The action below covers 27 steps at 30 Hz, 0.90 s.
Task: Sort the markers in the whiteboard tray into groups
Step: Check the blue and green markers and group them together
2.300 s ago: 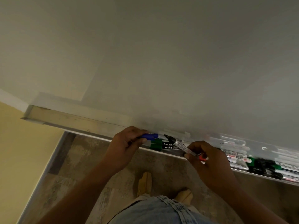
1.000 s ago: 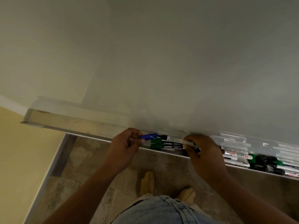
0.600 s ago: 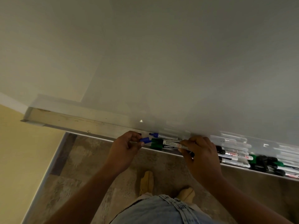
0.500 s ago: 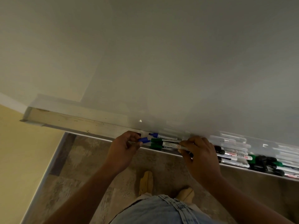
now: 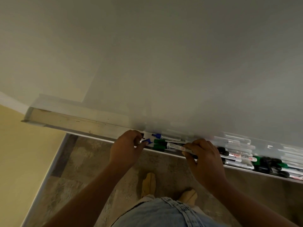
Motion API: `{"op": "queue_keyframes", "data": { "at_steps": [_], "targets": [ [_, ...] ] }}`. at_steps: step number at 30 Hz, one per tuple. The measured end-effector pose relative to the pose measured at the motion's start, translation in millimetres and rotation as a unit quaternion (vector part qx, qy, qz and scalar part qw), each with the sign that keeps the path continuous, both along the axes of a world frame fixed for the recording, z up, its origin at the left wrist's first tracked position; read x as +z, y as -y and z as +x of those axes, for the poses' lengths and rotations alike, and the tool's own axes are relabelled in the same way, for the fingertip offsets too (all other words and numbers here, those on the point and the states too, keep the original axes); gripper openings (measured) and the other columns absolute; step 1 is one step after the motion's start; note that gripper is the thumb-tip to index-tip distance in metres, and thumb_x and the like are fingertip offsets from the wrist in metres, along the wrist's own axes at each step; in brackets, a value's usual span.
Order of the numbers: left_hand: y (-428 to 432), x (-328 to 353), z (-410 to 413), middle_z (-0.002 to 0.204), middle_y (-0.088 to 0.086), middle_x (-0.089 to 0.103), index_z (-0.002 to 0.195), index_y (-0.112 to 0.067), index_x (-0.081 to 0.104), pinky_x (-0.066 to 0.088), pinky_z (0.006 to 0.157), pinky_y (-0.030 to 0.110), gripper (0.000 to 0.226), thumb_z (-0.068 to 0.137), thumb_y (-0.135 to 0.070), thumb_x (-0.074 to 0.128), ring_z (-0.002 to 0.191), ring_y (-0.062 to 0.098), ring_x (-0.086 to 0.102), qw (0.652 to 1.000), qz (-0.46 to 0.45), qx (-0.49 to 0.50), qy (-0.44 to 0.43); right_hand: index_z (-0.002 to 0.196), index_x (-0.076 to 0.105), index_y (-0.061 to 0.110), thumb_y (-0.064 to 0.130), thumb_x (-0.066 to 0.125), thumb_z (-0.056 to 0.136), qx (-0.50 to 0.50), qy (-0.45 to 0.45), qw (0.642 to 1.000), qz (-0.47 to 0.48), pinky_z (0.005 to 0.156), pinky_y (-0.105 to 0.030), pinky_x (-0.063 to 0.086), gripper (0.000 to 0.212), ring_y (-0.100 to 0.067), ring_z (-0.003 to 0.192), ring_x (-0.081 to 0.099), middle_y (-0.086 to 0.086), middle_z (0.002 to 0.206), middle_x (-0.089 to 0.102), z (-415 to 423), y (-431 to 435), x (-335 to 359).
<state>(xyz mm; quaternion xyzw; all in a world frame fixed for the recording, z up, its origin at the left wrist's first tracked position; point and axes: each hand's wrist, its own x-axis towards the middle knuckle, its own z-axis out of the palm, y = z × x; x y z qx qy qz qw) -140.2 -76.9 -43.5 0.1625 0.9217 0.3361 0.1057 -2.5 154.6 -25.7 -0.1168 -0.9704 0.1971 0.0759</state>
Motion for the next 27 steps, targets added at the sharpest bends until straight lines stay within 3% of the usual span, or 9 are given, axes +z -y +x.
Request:
{"op": "queue_keyframes", "data": {
  "at_steps": [2, 7, 13, 17, 21, 24, 27],
  "targets": [
    [2, 2, -4, 0.084, -0.012, 0.057, 0.093, -0.028, 0.063, 0.043, 0.056, 0.02, 0.011, 0.084, -0.029, 0.069, 0.07, 0.008, 0.058, 0.999, -0.024, 0.01, -0.039, 0.104, 0.072, 0.02, 0.023, 0.076, 0.08, -0.001, -0.002, 1.0, 0.0, 0.075, -0.04, 0.05, 0.025, -0.017, 0.086, 0.058, 0.002, 0.095, 0.061, 0, 0, 1],
    [4, 5, -14, 0.11, -0.004, 0.058, 0.113, -0.031, 0.068, 0.055, 0.069, 0.033, 0.024, 0.091, -0.025, 0.058, 0.087, 0.019, 0.063, 0.993, -0.108, -0.039, -0.042, 0.102, 0.072, 0.019, 0.024, 0.075, 0.079, -0.004, -0.007, 1.0, -0.004, 0.074, -0.041, 0.051, 0.024, -0.016, 0.085, 0.058, 0.003, 0.094, 0.061, 0, 0, 3],
    [4, 5, -15, 0.103, -0.003, 0.058, 0.107, -0.025, 0.071, 0.045, 0.064, 0.027, 0.021, 0.088, -0.031, 0.065, 0.084, 0.018, 0.062, 0.99, -0.125, -0.049, -0.039, 0.102, 0.073, 0.018, 0.023, 0.076, 0.079, -0.015, -0.007, 1.0, -0.021, 0.073, -0.044, 0.052, 0.024, -0.015, 0.085, 0.057, 0.002, 0.094, 0.062, -3, 2, 10],
    [9, 15, -15, 0.098, -0.006, 0.071, 0.11, -0.031, 0.069, 0.052, 0.069, 0.029, 0.024, 0.086, -0.029, 0.067, 0.077, 0.014, 0.064, 0.997, -0.077, -0.008, 0.003, 0.104, 0.072, 0.02, 0.025, 0.072, 0.082, -0.01, -0.008, 0.999, -0.048, 0.072, -0.042, 0.054, 0.023, -0.012, 0.083, 0.056, 0.005, 0.095, 0.059, -3, 3, 25],
    [16, 34, -10, 0.093, -0.011, 0.072, 0.103, -0.03, 0.072, 0.04, 0.059, 0.006, 0.024, 0.08, -0.023, 0.076, 0.061, -0.005, 0.056, 0.998, 0.029, -0.021, 0.047, 0.106, 0.071, 0.021, 0.026, 0.067, 0.085, 0.006, 0.006, 0.995, -0.095, 0.073, -0.039, 0.057, 0.022, -0.01, 0.086, 0.062, 0.008, 0.104, 0.063, 1, 2, 46],
    [16, 49, -3, 0.089, -0.014, 0.07, 0.1, -0.029, 0.073, 0.039, 0.057, 0.002, 0.026, 0.077, -0.019, 0.079, 0.063, -0.004, 0.057, 0.993, 0.096, -0.028, 0.057, 0.107, 0.071, 0.022, 0.022, 0.072, 0.082, 0.002, -0.002, 0.997, -0.071, 0.077, -0.04, 0.054, 0.025, -0.004, 0.085, 0.059, 0.007, 0.099, 0.071, 4, 2, 60],
    [16, 63, 0, 0.082, -0.02, 0.067, 0.098, -0.029, 0.073, 0.039, 0.055, 0.005, 0.025, 0.076, -0.017, 0.079, 0.061, 0.0, 0.056, 0.99, 0.123, -0.034, 0.054, 0.105, 0.072, 0.021, 0.018, 0.075, 0.081, 0.006, -0.027, 0.999, -0.045, 0.078, -0.035, 0.044, 0.025, -0.002, 0.083, 0.053, 0.017, 0.093, 0.064, 5, 2, 69]
  ]
}}
